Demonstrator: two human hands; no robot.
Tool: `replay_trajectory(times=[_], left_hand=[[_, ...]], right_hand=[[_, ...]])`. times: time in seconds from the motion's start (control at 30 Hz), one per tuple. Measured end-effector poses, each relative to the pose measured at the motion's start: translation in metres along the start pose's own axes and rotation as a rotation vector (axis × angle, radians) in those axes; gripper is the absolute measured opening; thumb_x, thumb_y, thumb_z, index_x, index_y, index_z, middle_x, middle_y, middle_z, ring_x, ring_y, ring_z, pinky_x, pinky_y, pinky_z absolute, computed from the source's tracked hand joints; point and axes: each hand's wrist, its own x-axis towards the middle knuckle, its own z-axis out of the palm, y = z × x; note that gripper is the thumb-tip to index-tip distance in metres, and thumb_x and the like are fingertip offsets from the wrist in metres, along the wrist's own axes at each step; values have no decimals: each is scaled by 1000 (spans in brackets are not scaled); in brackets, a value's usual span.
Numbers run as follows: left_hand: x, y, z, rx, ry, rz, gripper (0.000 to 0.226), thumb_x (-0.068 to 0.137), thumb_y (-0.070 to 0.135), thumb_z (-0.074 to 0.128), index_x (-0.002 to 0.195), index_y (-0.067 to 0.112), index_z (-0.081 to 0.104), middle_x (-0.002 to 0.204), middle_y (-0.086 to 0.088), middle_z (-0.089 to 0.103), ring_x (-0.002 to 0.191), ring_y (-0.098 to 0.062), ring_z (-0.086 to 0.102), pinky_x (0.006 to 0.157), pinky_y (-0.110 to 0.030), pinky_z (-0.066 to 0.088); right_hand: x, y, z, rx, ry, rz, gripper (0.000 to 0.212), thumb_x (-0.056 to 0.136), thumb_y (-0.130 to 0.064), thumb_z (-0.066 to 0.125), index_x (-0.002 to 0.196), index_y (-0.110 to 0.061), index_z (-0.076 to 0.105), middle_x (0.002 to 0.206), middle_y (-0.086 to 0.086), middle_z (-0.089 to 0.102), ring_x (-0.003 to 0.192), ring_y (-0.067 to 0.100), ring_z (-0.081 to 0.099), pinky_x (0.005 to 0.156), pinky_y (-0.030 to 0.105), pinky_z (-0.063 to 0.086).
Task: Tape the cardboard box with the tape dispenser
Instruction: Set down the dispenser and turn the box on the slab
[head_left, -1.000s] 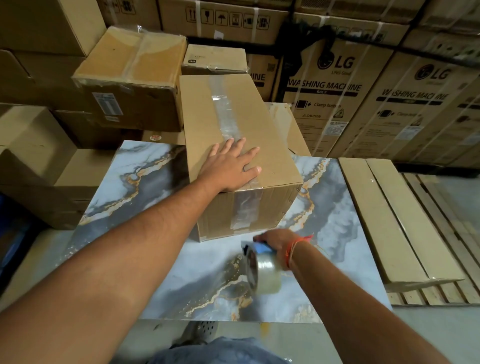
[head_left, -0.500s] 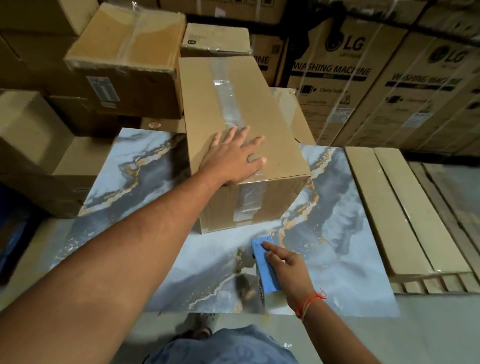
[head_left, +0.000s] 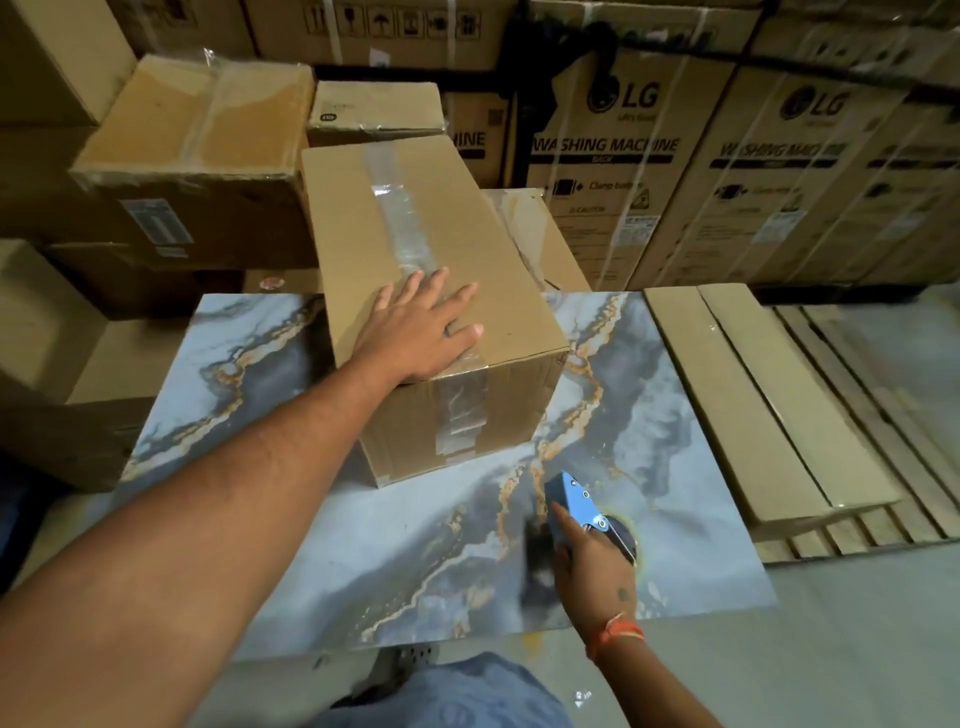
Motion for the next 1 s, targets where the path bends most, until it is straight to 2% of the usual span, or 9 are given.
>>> replay_trajectory(times=[0.1,0.27,0.5,0.6,0.67,0.73,0.83,0.93,1.0], left_hand=[[0,0,0,3,-3,-2,68,95,74,17,158,50,6,172,4,-3,158,-23,-3,126,-53,0],[0,2,-1,-7,-10,-10,69,94,75,16,158,51,6,172,5,-2,158,-22,-3,126,-52,-1],[-2,4,-3,-2,-16,-18,67,95,74,18,157,52,7,172,7,-2,158,-21,-3,126,-51,-2],[-2,5,-4,-2,-16,-23,67,95,74,18,157,52,6,172,7,-3,158,-21,-4,126,-52,-1],[-2,5,-4,2,-14,-23,67,95,74,18,157,52,6,172,7,-3,158,-21,-3,126,-52,-1],[-2,5,-3,12,-15,-20,67,95,74,17,157,51,6,172,7,-3,158,-22,-3,126,-52,-1],[-1,6,-4,19,-39,-11,67,96,74,16,158,51,3,172,7,-6,158,-22,-6,126,-52,-3],[0,5,-4,24,-56,-5,66,97,72,16,158,50,2,172,6,-8,158,-23,-8,126,-52,-3],[-1,5,-4,25,-60,9,66,98,71,17,159,49,2,172,5,-8,158,-24,-8,126,-52,-3]], right_hand=[[5,10,3,-40,4,29,60,94,-8,52,147,-34,45,131,10,67,118,30,63,95,37,53],[13,20,7,-85,-46,61,65,93,-5,46,151,-32,38,136,14,63,122,32,60,93,37,53],[21,31,15,-231,-99,45,57,100,-24,42,154,-40,30,135,16,57,118,36,58,98,41,47],[14,18,11,-302,-23,176,47,97,-40,43,144,-42,43,132,12,56,121,35,49,96,48,36],[8,6,6,-291,82,207,44,89,-46,55,132,-36,60,116,14,60,109,35,50,87,47,36],[3,-5,1,-199,200,139,51,80,-46,62,127,-27,66,110,15,61,102,37,53,82,46,42],[-2,-33,-5,75,300,-16,67,84,-49,47,141,-13,53,131,18,60,120,38,55,95,48,49],[-7,-74,-5,268,304,-52,77,91,-55,32,153,-10,35,157,11,39,146,29,35,118,41,30],[-8,-102,-2,368,297,-73,80,92,-57,30,156,-10,26,165,6,25,153,23,21,124,32,13]])
